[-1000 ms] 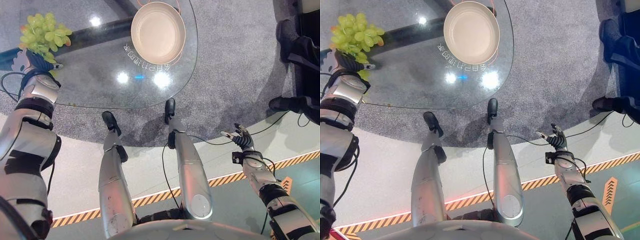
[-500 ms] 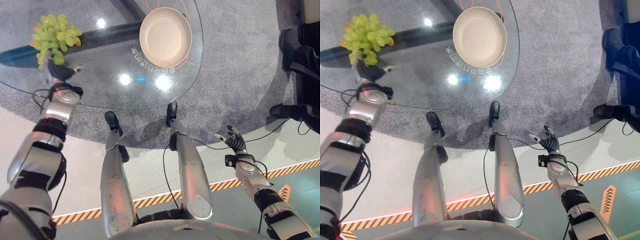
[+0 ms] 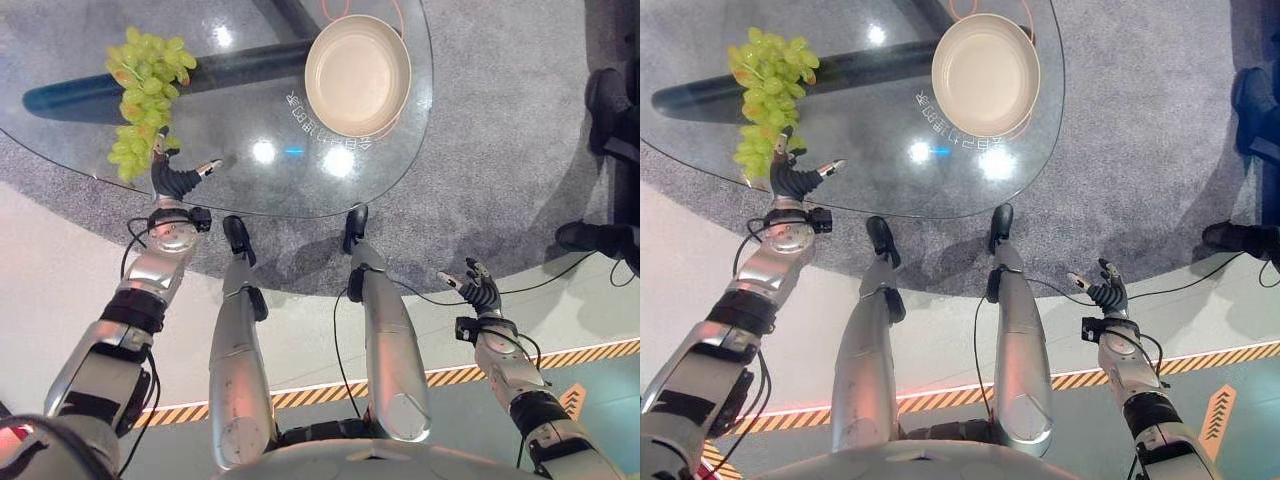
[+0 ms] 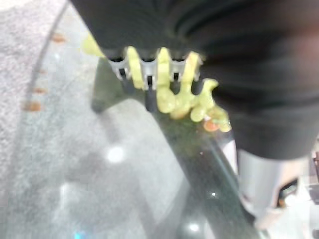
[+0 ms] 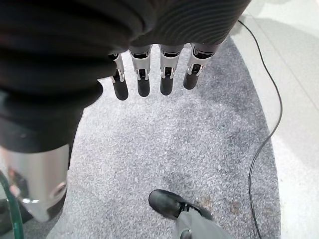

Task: Pick up fruits into the plate

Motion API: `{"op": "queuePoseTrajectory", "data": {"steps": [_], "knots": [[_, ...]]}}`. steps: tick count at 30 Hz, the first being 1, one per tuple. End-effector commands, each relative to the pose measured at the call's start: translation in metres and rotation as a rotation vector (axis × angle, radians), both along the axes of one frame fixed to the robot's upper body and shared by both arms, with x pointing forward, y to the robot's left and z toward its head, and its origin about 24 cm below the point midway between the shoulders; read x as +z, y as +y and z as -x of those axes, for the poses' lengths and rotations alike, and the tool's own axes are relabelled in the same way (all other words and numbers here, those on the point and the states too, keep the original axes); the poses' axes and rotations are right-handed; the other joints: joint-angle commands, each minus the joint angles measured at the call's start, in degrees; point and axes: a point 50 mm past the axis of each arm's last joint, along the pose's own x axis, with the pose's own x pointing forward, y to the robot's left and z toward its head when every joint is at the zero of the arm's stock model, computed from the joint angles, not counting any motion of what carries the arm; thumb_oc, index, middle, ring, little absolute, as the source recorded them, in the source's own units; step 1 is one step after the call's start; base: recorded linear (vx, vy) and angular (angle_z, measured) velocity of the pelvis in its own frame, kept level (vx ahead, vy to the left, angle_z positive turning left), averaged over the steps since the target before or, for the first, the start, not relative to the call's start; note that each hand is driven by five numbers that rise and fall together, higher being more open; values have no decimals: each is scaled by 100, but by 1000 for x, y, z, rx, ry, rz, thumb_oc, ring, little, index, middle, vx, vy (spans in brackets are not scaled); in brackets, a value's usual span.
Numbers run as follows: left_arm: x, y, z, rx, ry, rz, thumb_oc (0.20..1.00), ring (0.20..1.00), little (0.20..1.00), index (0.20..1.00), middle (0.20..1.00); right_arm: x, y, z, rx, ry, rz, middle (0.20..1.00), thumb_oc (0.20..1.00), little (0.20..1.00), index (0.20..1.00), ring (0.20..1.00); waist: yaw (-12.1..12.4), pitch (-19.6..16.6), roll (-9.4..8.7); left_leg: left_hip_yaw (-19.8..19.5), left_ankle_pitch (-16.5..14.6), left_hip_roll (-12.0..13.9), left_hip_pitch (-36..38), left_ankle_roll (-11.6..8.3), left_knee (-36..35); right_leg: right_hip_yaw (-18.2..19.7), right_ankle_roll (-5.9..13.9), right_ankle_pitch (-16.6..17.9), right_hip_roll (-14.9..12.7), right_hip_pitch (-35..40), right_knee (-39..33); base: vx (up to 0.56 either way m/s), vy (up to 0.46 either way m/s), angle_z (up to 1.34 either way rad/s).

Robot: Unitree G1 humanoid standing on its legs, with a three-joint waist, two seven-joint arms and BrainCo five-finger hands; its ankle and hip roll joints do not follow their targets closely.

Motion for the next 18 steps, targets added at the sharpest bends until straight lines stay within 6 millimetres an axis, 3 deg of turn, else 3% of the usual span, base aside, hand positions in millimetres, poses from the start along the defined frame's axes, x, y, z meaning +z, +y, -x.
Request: {"op": "queuePoseTrajectory", "data": {"steps": [1, 2, 3, 4, 5, 14, 18], "knots": [[0, 5, 17, 89, -137, 90, 1000, 1000, 1000, 1000, 1000, -14, -23, 42, -90, 65, 41, 1000, 1000, 1000, 1000, 1000, -59, -119, 214, 184, -1165, -597, -88, 179, 671, -275, -31, -424, 416, 348, -112, 0, 0, 0], [1, 6, 19, 102, -157, 93, 1000, 1000, 1000, 1000, 1000, -15, -24, 43, -93, 69, 40, 1000, 1000, 1000, 1000, 1000, -49, -119, 221, 174, -1165, -608, -78, 185, 666, -276, -34, -426, 417, 357, -113, -52, -4, 1], [8, 7, 21, 123, -208, 107, 1000, 1000, 1000, 1000, 1000, -14, -24, 42, -96, 63, 40, 1000, 1000, 1000, 1000, 1000, -51, -119, 217, 223, -969, -630, -230, 238, 630, -310, -97, -259, 394, 215, -159, 0, 0, 0], [11, 8, 26, 150, -260, 116, 1000, 1000, 1000, 1000, 1000, -18, -24, 48, -97, 85, 41, 1000, 1000, 1000, 1000, 1000, -22, -119, 230, 143, -1158, -633, -95, 211, 687, -269, -52, -434, 413, 350, -88, -50, -5, 3], [16, 7, 27, 156, -292, 118, 1000, 1000, 1000, 1000, 1000, -17, -24, 46, -98, 76, 40, 1000, 1000, 1000, 1000, 1000, -26, -119, 219, 201, -977, -644, -238, 253, 654, -312, -108, -275, 391, 216, -137, 19, -3, 8], [55, -7, 50, 248, -678, 90, 1000, 1000, 1000, 1000, 1000, -29, -16, 54, -97, 109, 16, 1000, 1000, 1000, 1000, 1000, 79, -119, 141, 80, -975, -691, -213, 270, 622, -347, -142, -291, 415, 289, -142, 3, -34, 3], [76, -15, 55, 188, -795, 62, 1000, 1000, 1000, 1000, 1000, -34, -13, 56, -81, 124, 6, 1000, 1000, 1000, 1000, 1000, 92, -119, 96, 52, -993, -697, -151, 287, 594, -350, -147, -304, 439, 332, -121, 5, -19, 0]]}}
